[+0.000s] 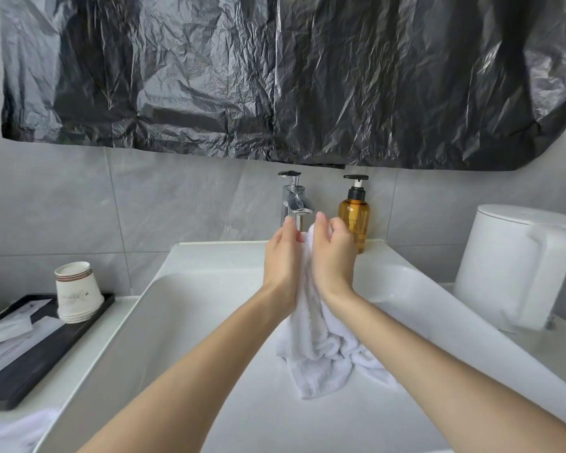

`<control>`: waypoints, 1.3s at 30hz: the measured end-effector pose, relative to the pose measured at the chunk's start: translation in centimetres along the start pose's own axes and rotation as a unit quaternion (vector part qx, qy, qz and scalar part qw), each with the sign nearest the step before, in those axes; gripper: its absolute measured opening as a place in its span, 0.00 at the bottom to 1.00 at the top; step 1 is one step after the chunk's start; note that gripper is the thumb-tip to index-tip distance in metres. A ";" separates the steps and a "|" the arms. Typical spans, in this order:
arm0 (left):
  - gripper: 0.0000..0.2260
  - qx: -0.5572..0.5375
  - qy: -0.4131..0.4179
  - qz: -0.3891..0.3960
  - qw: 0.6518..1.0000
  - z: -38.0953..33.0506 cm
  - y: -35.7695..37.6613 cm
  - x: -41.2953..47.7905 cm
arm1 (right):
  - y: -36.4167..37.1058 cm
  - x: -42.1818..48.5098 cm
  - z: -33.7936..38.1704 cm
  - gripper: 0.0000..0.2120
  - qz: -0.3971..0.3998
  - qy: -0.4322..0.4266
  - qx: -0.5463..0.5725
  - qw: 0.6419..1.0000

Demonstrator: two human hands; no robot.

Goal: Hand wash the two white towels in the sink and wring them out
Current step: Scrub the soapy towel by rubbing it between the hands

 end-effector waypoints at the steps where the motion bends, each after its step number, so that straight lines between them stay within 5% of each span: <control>1: 0.19 -0.004 -0.001 -0.008 1.000 -0.1 -0.3 0.2 | 0.3 -0.6 0.4 0.19 0.016 -0.024 -0.008 1.000; 4: 0.22 -0.040 -0.021 -0.004 0.999 0.1 -0.9 0.4 | 1.2 -1.7 1.0 0.19 0.072 -0.079 -0.025 0.994; 7: 0.20 -0.051 -0.043 0.051 0.996 0.6 0.2 0.1 | -0.5 0.6 0.0 0.20 -0.012 0.005 -0.004 1.000; 11: 0.11 -0.027 -0.012 0.082 0.996 0.4 0.7 0.5 | 0.1 -1.0 0.3 0.18 0.031 -0.059 -0.022 0.998; 14: 0.01 -0.056 -0.040 0.140 0.988 0.6 2.1 0.1 | -2.3 2.1 -1.6 0.17 -0.041 0.031 -0.003 0.999; 16: 0.05 -0.080 -0.045 0.181 0.979 0.4 3.0 -0.1 | -3.3 2.8 -2.3 0.16 -0.079 0.058 0.000 0.995; 20: 0.10 -0.038 -0.027 0.181 0.982 0.0 2.2 -0.1 | -2.5 1.4 -0.4 0.20 -0.032 -0.040 -0.006 0.999; 23: 0.08 -0.017 -0.021 0.176 0.984 0.1 2.3 -0.5 | -2.8 2.5 -1.5 0.18 -0.057 0.033 0.020 0.998; 28: 0.09 0.013 -0.013 0.135 0.991 0.0 1.6 -0.6 | -0.6 0.2 -0.2 0.19 0.022 -0.046 -0.001 0.999; 32: 0.10 0.004 -0.012 0.134 0.991 0.0 2.0 -0.7 | -2.0 1.6 -1.3 0.17 -0.057 0.038 0.043 0.997; 35: 0.09 0.021 -0.007 0.123 0.992 -0.3 1.4 -0.4 | 0.0 -0.1 0.2 0.18 0.045 -0.059 -0.005 0.997; 39: 0.09 -0.016 -0.019 0.131 0.991 -0.3 1.8 -0.8 | -1.9 1.5 -0.5 0.18 -0.049 0.012 0.035 0.998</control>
Point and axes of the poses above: each hand's wrist, its own x-axis towards the middle knuckle, its own y-axis out of the palm, z = x × y, the point moved 8 cm from there along x, towards the middle knuckle, and after that the axes turned 8 degrees about z, right-handed, at the moved point
